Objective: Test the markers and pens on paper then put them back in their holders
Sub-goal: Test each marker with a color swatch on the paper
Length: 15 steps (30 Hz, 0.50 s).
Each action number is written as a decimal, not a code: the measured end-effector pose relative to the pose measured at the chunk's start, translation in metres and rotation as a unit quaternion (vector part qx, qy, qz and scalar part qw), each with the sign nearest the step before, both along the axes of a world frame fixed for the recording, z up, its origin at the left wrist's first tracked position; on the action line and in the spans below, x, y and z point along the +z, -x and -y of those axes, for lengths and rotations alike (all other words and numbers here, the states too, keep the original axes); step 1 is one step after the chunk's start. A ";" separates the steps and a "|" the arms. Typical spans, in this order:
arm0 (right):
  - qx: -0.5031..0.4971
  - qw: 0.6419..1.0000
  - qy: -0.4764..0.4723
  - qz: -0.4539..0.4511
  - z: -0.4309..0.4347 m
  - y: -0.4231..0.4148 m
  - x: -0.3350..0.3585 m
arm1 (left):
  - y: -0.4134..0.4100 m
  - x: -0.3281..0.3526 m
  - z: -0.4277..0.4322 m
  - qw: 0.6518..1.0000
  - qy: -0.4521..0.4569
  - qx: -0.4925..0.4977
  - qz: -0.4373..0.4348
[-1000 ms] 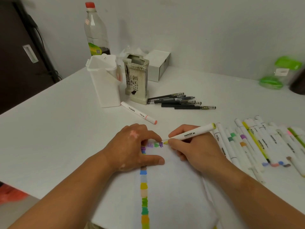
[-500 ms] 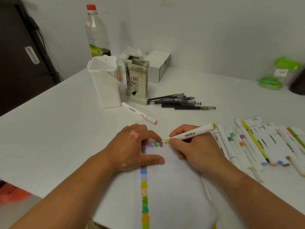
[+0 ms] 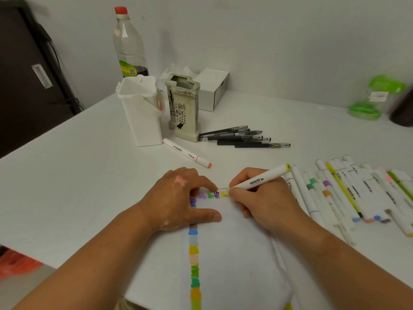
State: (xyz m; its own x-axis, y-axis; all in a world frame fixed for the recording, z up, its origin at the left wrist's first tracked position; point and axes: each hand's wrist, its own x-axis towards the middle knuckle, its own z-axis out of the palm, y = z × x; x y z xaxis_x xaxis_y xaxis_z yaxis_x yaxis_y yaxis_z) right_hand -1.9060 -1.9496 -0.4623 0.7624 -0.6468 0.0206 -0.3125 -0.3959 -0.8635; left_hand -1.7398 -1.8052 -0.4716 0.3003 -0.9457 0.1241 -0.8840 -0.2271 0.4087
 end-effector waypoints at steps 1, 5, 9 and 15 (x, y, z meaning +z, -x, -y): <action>0.003 1.000 -0.002 -0.001 0.000 0.000 0.000 | 0.000 0.000 0.000 1.000 -0.001 0.000 0.000; -0.001 1.000 -0.002 0.001 0.000 0.000 0.001 | 0.000 0.000 0.000 1.000 -0.005 0.000 -0.004; -0.001 1.000 0.002 -0.002 -0.001 0.000 0.002 | 0.000 0.000 0.000 1.000 -0.005 0.001 -0.002; 0.008 1.000 -0.002 0.008 -0.002 0.001 0.001 | 0.000 0.000 0.000 1.000 -0.009 -0.001 0.002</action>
State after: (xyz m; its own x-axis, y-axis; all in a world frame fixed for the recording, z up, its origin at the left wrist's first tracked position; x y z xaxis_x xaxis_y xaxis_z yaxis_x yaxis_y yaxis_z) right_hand -1.9070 -1.9474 -0.4608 0.7718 -0.6352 0.0304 -0.2920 -0.3965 -0.8703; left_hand -1.7396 -1.8050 -0.4713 0.2985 -0.9482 0.1085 -0.8861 -0.2331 0.4007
